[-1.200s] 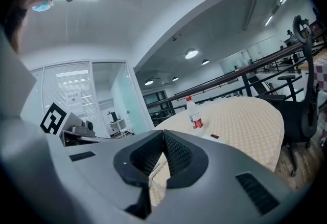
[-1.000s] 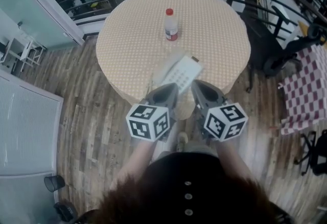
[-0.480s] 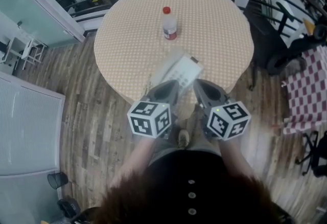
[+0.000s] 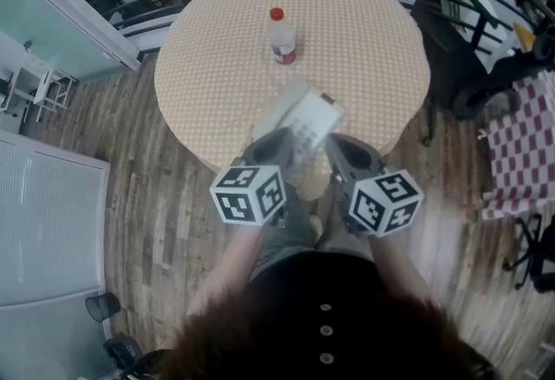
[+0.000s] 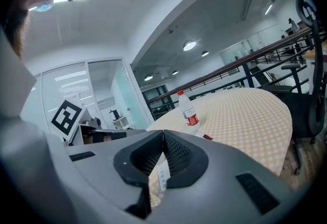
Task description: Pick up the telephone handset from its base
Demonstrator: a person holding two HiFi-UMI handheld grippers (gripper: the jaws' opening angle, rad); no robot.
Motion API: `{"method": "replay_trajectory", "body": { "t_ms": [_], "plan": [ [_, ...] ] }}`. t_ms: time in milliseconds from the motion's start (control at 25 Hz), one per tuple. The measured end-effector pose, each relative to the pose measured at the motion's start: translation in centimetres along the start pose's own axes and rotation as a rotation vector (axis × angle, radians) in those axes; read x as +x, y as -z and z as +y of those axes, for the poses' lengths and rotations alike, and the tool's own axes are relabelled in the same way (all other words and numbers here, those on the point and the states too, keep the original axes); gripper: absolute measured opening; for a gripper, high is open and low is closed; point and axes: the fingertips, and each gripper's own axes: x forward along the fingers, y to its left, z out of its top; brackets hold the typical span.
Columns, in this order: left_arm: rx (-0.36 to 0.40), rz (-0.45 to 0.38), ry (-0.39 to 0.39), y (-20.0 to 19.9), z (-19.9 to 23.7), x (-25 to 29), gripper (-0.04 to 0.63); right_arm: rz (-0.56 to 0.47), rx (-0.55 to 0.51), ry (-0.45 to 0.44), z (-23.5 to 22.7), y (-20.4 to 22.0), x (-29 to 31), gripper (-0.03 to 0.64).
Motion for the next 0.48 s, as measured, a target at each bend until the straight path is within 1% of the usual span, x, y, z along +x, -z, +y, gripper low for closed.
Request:
{"method": "replay_trajectory", "body": {
  "t_ms": [120,320,480],
  "plan": [
    [0.011,0.003,-0.007,-0.5,0.5,0.3,0.011,0.000,0.005,0.001,-0.2,-0.1,0.4,0.011],
    [0.075,0.021,-0.028,-0.7,1.2,1.0,0.012,0.006,0.007,-0.008,-0.2,0.0,1.3,0.011],
    [0.095,0.036,-0.031,-1.0,2.0,1.9,0.016,0.005,0.009,-0.009,-0.6,-0.2,2.1,0.011]
  ]
}}
